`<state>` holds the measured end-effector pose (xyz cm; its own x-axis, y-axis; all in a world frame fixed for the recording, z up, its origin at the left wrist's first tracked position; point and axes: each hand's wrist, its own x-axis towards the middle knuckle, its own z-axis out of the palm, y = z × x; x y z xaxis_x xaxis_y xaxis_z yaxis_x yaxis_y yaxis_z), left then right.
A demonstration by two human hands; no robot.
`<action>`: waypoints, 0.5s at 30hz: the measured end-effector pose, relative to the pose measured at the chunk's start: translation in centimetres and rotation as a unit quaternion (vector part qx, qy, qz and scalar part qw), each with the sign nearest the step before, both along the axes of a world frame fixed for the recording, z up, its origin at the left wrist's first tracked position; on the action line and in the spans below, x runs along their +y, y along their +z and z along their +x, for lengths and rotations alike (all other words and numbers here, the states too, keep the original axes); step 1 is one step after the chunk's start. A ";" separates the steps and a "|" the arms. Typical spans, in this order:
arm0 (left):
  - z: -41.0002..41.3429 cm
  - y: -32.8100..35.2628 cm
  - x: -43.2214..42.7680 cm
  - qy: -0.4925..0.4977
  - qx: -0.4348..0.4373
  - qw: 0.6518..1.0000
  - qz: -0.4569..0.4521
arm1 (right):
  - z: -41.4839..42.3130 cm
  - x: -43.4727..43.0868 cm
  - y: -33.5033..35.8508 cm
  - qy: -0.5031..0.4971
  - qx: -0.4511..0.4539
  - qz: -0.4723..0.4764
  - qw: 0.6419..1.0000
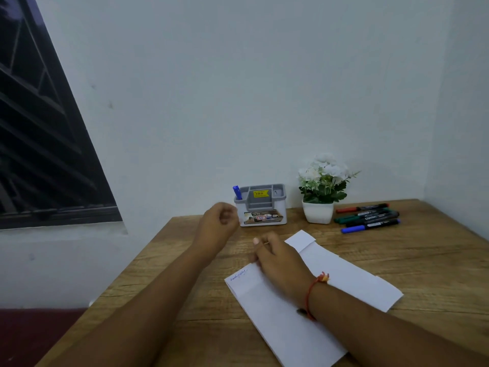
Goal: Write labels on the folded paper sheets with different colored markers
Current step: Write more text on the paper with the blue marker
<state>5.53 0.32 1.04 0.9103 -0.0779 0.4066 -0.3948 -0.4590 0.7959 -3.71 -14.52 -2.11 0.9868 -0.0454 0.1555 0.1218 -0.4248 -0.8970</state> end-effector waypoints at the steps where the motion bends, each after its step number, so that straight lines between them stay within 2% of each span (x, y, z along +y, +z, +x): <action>1: -0.9 -0.3 0.8 -0.044 0.041 0.997 0.051 | 0.2 0.0 -0.1 -0.010 -0.001 0.008 1.000; 3: -2.5 -0.6 2.5 -0.127 0.129 0.975 0.130 | 0.6 -0.1 -0.2 -0.026 0.005 0.028 0.999; 5: -3.4 -0.6 3.7 -0.194 0.185 0.952 0.145 | 0.8 -0.1 -0.2 -0.031 0.018 0.064 0.997; 11: -3.1 -0.6 4.2 -0.242 0.161 0.924 0.249 | 0.6 -0.1 0.1 -0.042 0.042 0.122 0.991; 15: -3.0 -0.7 4.1 -0.263 0.162 0.910 0.275 | 0.6 -0.2 0.2 -0.048 0.049 0.138 0.988</action>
<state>2.55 4.44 0.29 0.7535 -0.6483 -0.1095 -0.4601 -0.6388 0.6166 -3.09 -14.71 -1.86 0.9854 -0.1678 0.0279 -0.0007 -0.1683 -0.9857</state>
